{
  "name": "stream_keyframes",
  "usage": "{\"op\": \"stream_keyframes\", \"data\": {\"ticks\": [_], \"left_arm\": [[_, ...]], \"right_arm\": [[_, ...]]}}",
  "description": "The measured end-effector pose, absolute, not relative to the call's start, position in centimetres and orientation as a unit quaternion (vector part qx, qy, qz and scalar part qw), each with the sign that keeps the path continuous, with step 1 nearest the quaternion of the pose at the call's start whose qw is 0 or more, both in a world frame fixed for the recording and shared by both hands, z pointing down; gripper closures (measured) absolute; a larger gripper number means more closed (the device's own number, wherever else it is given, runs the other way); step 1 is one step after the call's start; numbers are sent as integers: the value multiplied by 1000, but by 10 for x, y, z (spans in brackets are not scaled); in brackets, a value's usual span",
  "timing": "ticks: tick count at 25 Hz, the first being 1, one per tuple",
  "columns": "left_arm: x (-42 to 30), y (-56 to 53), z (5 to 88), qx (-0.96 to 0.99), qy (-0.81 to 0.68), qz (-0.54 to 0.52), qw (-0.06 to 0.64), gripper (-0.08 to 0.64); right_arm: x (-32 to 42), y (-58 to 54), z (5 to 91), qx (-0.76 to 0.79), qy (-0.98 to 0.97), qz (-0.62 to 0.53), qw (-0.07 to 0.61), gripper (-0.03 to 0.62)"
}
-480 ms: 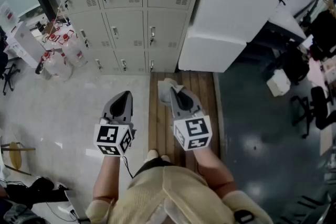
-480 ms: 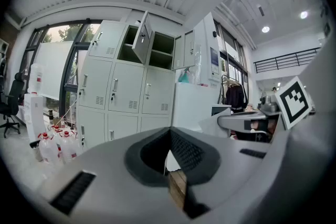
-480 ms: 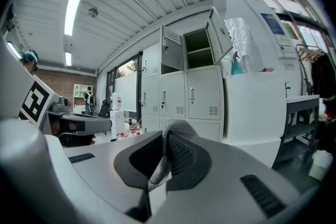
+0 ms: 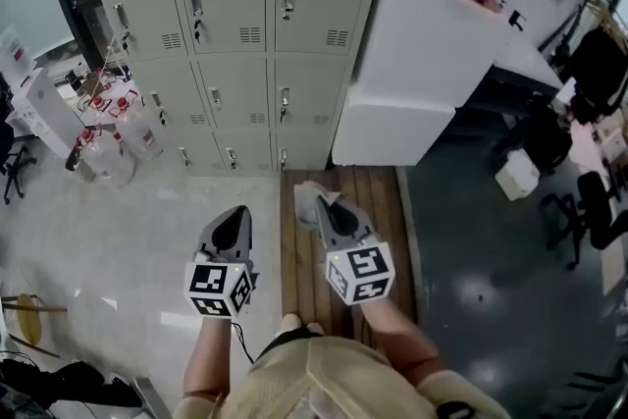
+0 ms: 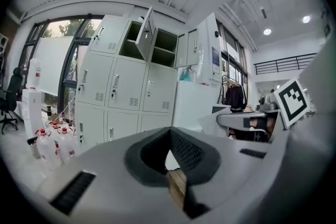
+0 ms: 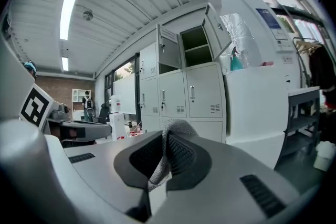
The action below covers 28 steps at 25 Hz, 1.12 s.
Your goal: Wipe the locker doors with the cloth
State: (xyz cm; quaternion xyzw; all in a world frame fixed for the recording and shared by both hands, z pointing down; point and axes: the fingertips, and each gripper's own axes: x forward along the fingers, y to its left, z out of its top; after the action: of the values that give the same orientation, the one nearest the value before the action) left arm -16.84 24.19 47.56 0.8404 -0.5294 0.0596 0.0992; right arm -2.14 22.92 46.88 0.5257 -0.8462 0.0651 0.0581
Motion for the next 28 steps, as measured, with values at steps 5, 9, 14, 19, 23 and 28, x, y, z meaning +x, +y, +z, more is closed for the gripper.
{"op": "stream_keyframes", "data": {"ticks": [5, 9, 14, 19, 23, 28], "left_arm": [[-170, 232, 476, 851, -514, 63, 92, 558], [-173, 218, 473, 851, -513, 64, 88, 558], [-164, 188, 468, 850, -515, 64, 88, 558], [-151, 145, 468, 841, -532, 59, 84, 558], [-128, 106, 457, 838, -540, 32, 76, 558], [-115, 56, 438, 823, -562, -12, 75, 558]], "right_arm": [[-28, 218, 473, 531, -842, 63, 65, 588], [-34, 205, 473, 526, -845, 55, 73, 588], [-30, 171, 468, 519, -850, 57, 68, 588], [-18, 127, 465, 507, -858, 47, 68, 588], [0, 80, 453, 497, -865, 42, 55, 588], [18, 30, 435, 469, -881, 35, 58, 588]]}}
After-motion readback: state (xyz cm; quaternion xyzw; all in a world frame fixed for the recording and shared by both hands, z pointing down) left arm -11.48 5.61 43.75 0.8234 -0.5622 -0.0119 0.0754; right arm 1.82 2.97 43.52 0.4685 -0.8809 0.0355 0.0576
